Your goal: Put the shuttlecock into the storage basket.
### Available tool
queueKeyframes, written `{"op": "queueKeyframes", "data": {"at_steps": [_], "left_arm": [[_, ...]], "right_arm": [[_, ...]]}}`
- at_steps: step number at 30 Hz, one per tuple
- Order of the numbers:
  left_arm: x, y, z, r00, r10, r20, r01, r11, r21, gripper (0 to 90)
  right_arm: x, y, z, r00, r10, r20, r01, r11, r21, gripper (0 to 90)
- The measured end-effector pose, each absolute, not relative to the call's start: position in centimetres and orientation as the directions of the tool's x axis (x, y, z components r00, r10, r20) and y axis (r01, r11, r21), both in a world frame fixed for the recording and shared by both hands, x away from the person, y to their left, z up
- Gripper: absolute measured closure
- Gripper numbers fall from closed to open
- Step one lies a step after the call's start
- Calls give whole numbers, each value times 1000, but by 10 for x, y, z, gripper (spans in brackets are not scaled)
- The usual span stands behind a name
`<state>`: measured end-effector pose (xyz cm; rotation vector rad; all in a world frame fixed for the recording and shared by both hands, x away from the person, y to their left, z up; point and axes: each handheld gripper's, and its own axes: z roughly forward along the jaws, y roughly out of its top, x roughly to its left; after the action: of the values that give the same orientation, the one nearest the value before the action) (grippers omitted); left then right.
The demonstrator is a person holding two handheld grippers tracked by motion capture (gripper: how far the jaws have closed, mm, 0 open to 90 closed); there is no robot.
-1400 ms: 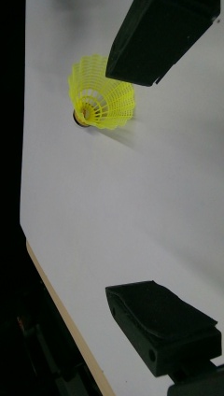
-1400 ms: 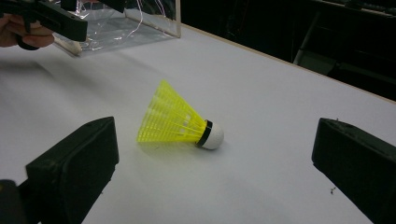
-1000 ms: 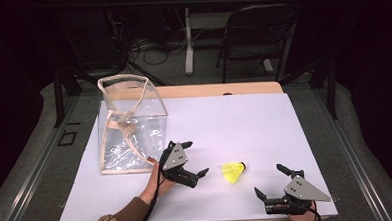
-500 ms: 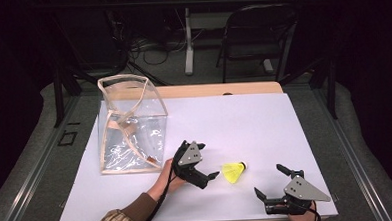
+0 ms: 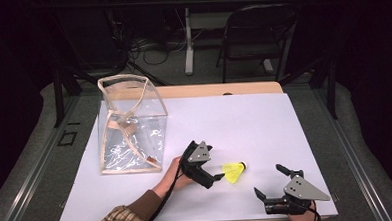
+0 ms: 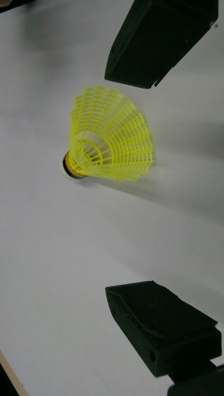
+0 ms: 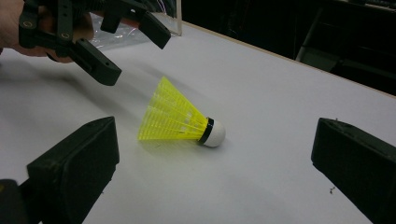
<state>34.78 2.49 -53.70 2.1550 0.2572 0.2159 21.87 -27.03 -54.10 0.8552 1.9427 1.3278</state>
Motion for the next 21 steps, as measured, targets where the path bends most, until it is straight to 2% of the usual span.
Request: {"op": "queueKeyframes", "data": {"at_steps": [10,11,12,15,21], "left_arm": [[349,15,-539,970,229,85,70,-595,801,240],[349,14,-539,970,227,88,68,-599,798,240],[350,13,-539,971,223,89,67,-605,793,346],[351,10,-540,970,231,82,80,-614,785,359],[354,6,-542,971,228,71,90,-623,777,464]], "right_arm": [[219,-271,-541,-595,793,-131,166,281,945,4],[219,-271,-541,-594,793,-131,166,281,945,4],[219,-271,-541,-595,793,-134,164,283,945,5],[219,-270,-541,-595,792,-133,169,285,944,5],[219,-270,-541,-595,792,-133,169,286,943,5]]}}
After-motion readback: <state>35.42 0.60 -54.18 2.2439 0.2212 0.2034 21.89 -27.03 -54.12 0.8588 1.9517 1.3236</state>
